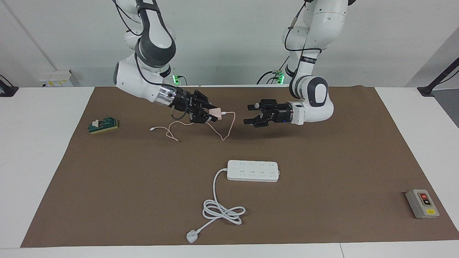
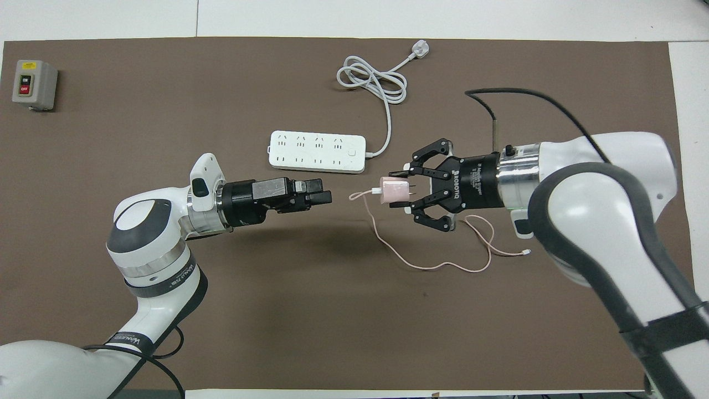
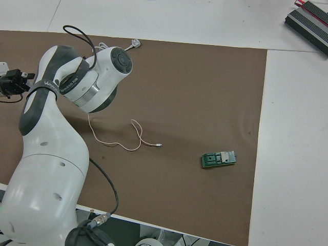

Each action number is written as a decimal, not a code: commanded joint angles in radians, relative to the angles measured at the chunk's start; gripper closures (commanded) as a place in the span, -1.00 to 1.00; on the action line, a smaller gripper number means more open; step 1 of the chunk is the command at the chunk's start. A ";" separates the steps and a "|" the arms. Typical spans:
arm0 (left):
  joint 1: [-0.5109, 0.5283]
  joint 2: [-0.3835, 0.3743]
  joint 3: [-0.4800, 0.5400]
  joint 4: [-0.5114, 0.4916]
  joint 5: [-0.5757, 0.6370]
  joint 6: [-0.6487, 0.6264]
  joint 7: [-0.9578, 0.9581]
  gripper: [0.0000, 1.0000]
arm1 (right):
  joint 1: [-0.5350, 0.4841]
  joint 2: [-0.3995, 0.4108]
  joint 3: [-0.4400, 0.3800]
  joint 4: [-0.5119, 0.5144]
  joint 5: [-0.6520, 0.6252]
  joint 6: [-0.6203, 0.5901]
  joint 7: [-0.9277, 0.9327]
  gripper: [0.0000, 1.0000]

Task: Plug charger into power strip
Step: 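Grasp the charger with the left gripper while the right gripper holds it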

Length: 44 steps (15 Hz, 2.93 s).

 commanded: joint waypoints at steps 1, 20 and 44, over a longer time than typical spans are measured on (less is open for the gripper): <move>-0.040 0.020 0.012 0.023 -0.038 0.031 0.012 -1.00 | 0.063 -0.036 -0.005 -0.056 0.059 0.081 0.015 1.00; -0.111 -0.044 0.015 0.013 -0.017 0.284 0.057 -1.00 | 0.137 -0.039 -0.005 -0.093 0.137 0.261 0.007 1.00; -0.135 -0.074 0.012 0.062 0.130 0.319 -0.011 -1.00 | 0.132 -0.038 -0.005 -0.095 0.137 0.261 0.003 1.00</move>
